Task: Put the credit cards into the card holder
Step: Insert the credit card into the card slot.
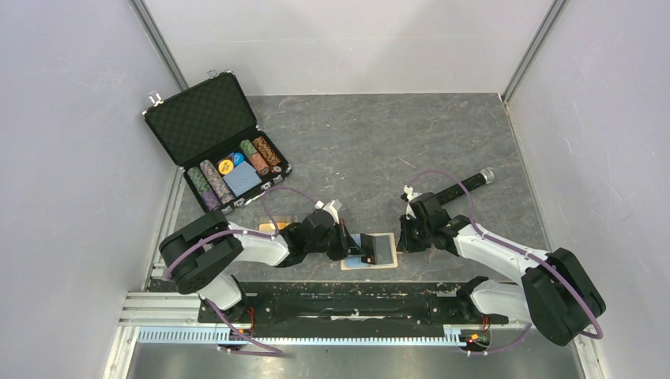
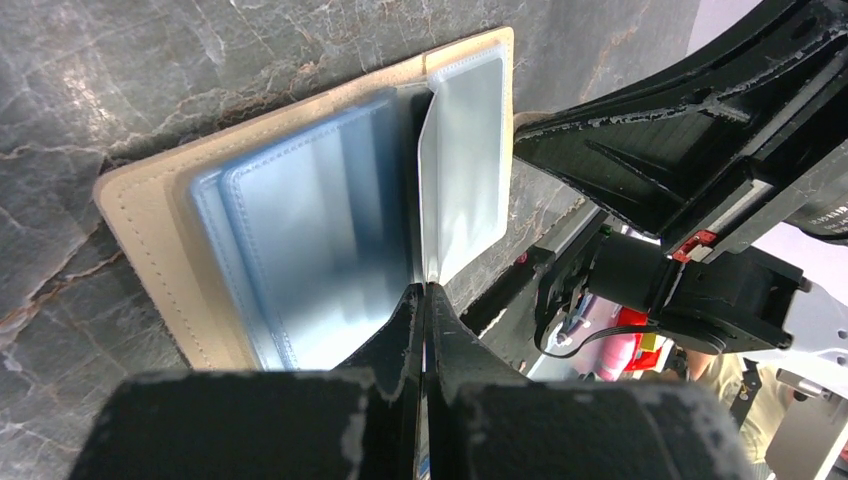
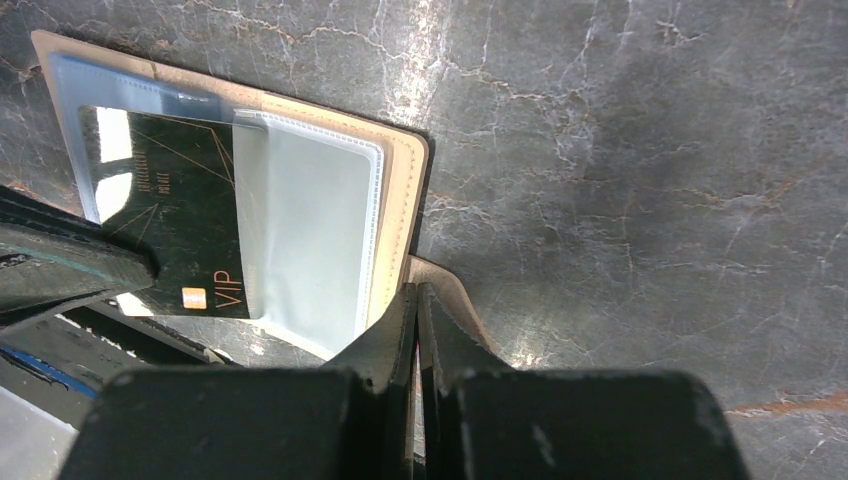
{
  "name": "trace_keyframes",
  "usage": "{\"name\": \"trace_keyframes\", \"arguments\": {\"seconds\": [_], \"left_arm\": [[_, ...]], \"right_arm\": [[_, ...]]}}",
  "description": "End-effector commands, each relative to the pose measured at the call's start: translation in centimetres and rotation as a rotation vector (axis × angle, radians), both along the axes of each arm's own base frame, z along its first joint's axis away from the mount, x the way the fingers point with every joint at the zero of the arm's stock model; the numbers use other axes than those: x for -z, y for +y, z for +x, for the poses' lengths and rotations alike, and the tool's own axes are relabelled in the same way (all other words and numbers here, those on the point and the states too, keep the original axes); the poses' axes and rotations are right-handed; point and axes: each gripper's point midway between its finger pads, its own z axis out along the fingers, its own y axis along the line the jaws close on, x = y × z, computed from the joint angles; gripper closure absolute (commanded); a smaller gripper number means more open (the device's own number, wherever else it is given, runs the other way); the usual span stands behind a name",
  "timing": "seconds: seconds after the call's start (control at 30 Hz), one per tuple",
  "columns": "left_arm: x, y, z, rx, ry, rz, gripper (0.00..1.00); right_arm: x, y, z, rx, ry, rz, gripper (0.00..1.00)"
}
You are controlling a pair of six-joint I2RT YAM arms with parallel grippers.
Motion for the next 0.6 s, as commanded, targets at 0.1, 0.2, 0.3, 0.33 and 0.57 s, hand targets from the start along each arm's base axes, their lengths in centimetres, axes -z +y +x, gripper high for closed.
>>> {"name": "trace_keyframes", "arguments": {"seconds": [0.1, 0.2, 0.3, 0.33, 0.57], "left_arm": [[0.8, -0.3, 0.4, -0.053, 0.019, 0.038, 0.98], [1.0, 0.2, 0.7, -0.074, 0.012, 0.067, 0.98], [1.1, 0.0, 0.7, -0.063, 0.017, 0.077, 0.98], [1.1, -0.3, 0.6, -0.054, 0.019, 0.076, 0.98], [1.7, -1.3, -0.1, 0.026, 0.006, 0.181, 0.89]], "right_arm": [[1.1, -0.7, -0.6, -0.009, 0.015, -0.032, 1.00], [1.1, -0.7, -0.6, -0.009, 0.015, -0.032, 1.00], [1.2, -0.7, -0.6, -0.010, 0.015, -0.032, 1.00], [1.1, -0.7, -0.6, -0.010, 0.015, -0.031, 1.00], [1.0, -0.6, -0.5, -0.010, 0.013, -0.028, 1.00]]}}
